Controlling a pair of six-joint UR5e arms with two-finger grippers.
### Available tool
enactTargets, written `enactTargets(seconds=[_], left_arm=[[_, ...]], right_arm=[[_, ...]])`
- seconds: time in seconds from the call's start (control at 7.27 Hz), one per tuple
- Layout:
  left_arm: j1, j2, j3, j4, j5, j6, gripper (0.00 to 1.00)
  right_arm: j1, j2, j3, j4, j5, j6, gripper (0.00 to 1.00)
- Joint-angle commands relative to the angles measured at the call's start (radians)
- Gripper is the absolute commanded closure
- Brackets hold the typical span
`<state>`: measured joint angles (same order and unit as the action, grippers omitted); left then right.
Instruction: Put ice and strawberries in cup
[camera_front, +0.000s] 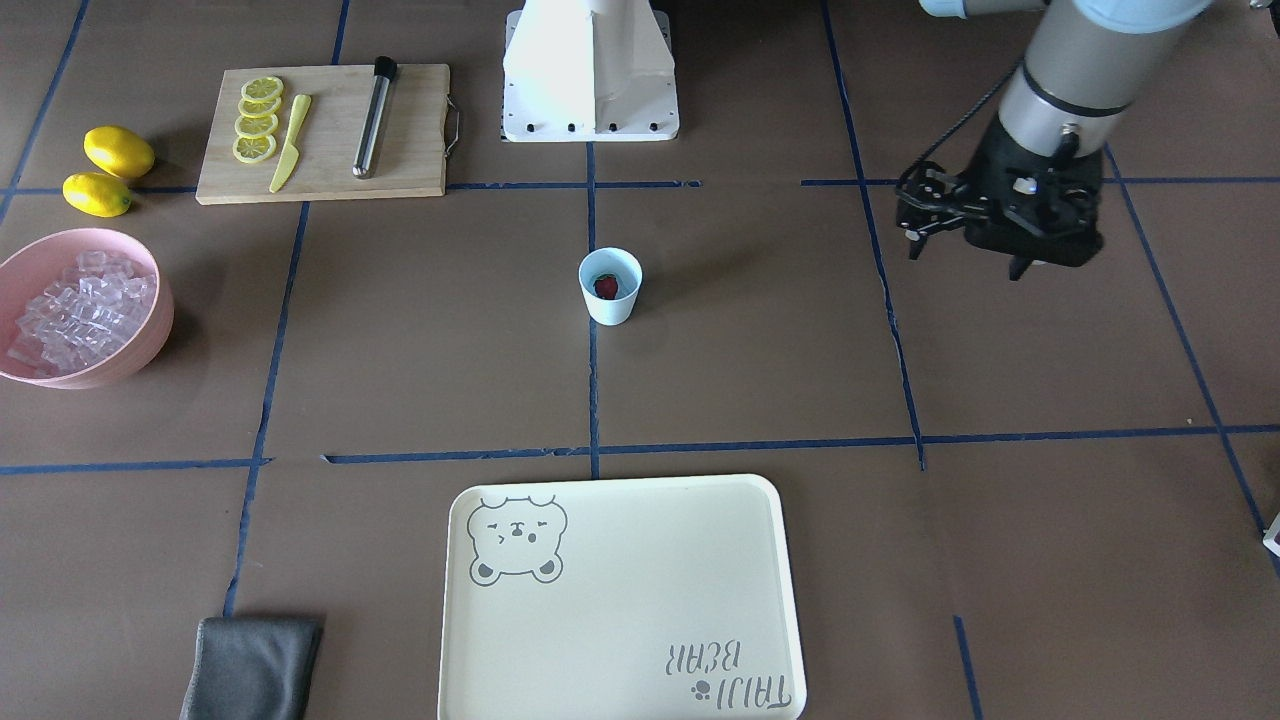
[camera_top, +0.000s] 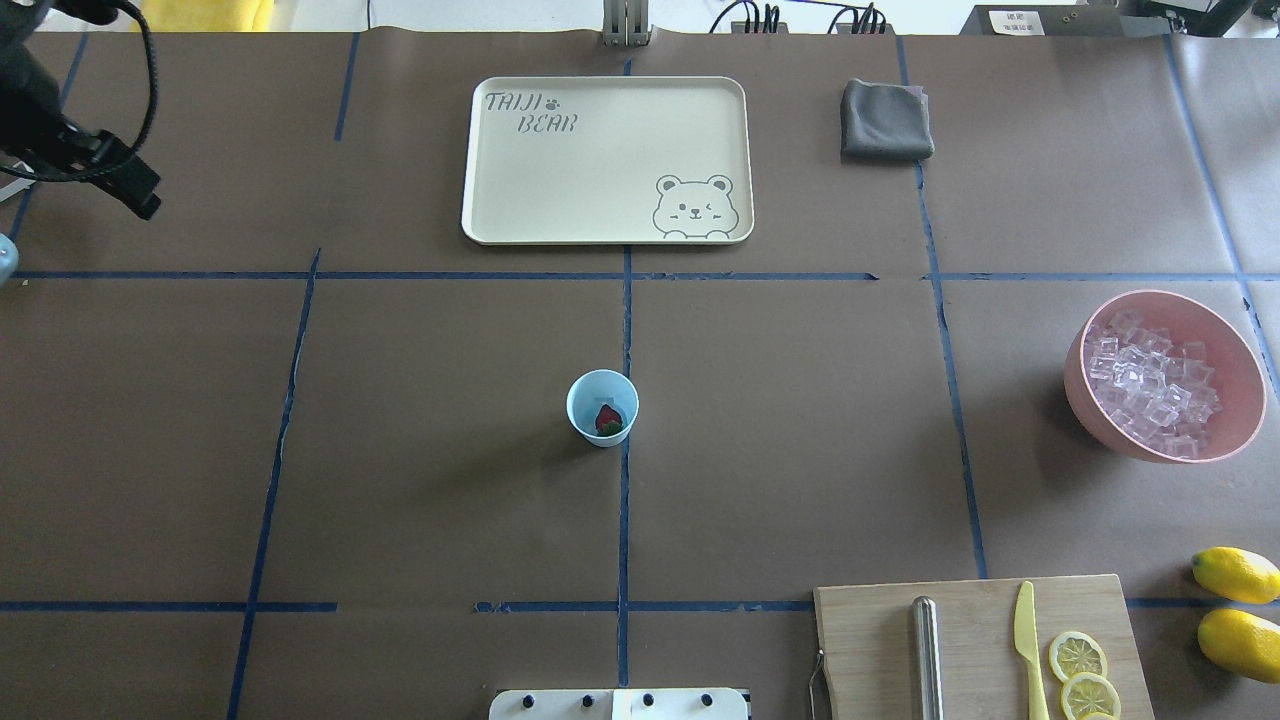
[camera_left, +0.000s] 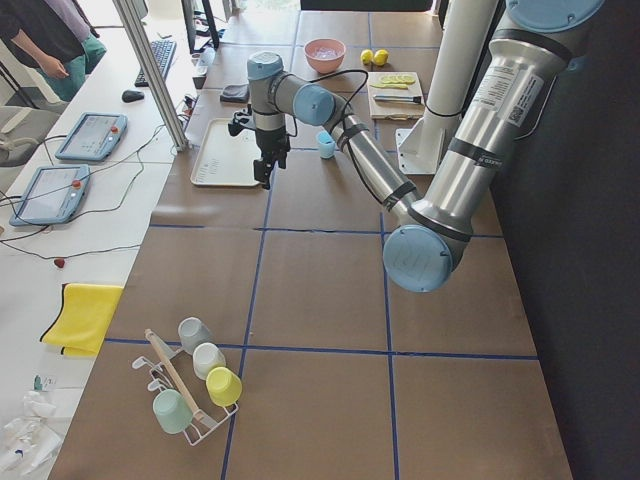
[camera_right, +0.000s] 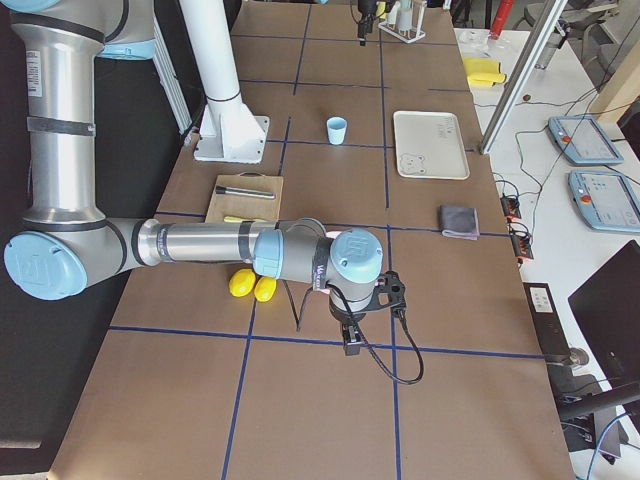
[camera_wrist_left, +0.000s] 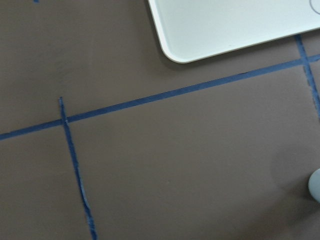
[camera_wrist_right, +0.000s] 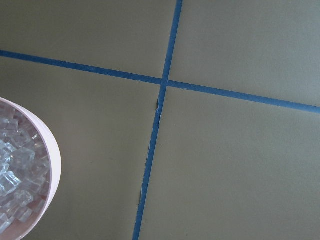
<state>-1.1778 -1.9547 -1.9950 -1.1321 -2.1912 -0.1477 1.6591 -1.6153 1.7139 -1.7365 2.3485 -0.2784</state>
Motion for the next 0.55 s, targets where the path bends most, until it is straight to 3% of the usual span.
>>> enactTargets(seconds=[0.0,0.14,0.41], left_arm=[[-0.17,0.054,0.074,0.06,-0.06,0.266,0.0],[-0.262,0.074,0.178,0.052,-0.126,0.413,0.0],[-0.383,0.112,0.309,0.039,-0.136,0.6,0.0]], right_arm=[[-0.012,0.017,0.0,0.0,0.0,0.024,0.0],[-0.015,0.018,-0.002,0.0,0.0,0.025,0.0],[-0.015,0.018,0.0,0.0,0.0,0.024,0.0]])
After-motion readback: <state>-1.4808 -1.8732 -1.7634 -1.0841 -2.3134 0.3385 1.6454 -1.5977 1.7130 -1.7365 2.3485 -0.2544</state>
